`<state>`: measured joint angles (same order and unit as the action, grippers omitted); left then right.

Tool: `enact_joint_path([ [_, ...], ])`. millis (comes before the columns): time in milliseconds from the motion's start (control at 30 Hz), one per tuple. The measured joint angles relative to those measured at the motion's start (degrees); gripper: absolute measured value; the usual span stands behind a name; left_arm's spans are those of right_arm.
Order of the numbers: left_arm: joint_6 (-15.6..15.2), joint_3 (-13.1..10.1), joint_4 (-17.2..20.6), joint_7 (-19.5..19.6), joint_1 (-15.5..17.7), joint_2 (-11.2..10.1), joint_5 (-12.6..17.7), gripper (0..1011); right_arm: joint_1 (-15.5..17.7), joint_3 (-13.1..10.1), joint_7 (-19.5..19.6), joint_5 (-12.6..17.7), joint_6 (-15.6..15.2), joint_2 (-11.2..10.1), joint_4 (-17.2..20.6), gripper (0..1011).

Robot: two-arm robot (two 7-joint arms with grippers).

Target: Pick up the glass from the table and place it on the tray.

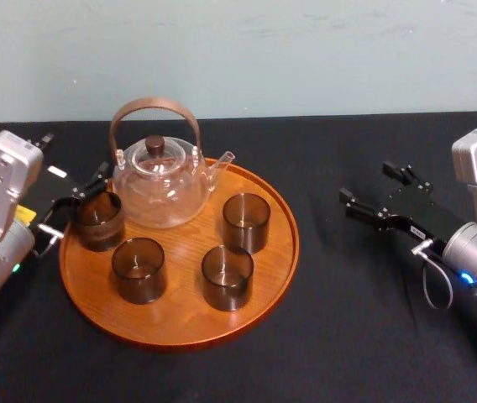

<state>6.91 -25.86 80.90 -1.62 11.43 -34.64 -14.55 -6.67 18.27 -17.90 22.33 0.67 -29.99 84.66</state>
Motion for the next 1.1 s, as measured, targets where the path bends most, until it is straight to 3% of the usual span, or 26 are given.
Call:
enact_joint_path([
  [1100, 0.0, 0.0, 0.0, 0.0, 0.0, 0.0, 0.0, 1001, -0.1, 0.2, -0.1, 0.2, -0.1, -0.4, 0.2, 1002],
])
